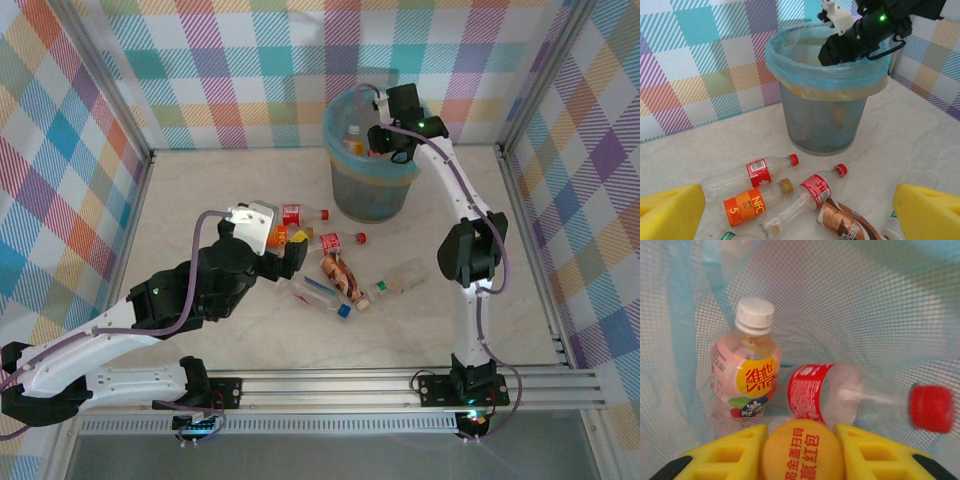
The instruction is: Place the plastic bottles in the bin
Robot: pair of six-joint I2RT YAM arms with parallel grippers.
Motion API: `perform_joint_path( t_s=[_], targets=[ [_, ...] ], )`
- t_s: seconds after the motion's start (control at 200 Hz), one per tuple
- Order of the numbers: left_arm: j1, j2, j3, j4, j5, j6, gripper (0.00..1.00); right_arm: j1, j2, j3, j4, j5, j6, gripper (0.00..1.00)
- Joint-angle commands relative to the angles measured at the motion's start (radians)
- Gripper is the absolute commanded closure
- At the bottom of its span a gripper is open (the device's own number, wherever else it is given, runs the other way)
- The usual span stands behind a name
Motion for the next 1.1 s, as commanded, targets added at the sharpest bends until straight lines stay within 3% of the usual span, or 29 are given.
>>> perform_joint_path(
  t_s=[0.0,0.39,0.585,0.885,1.095],
  targets=[
    [-0.006,0.002,0.004,-0.016,-0.021,-0.021,0.03,-0.010,0.032,-0.009,0.006,-0.046,0.017,0.60],
    [-0.005,-0.002,0.007,-0.017,-0.032,-0.024,0.03,-0.017,0.019,0.063,-0.017,-0.123,0.059,0.24],
    [-0.004,0.002,0.004,-0.011,-0.037,-0.028,0.02,-0.018,-0.090,0.075,0.012,-0.172,0.099,0.15],
    [0.014,0.029,0.019,-0.109,-0.109,-0.136,0.02,0.004,-0.270,0.044,0.021,-0.173,0.134,0.12],
    [0.064,0.069,0.061,-0.281,-0.115,-0.345,0.00,0.078,-0.463,-0.160,0.098,-0.172,0.118,0.13]
  ],
)
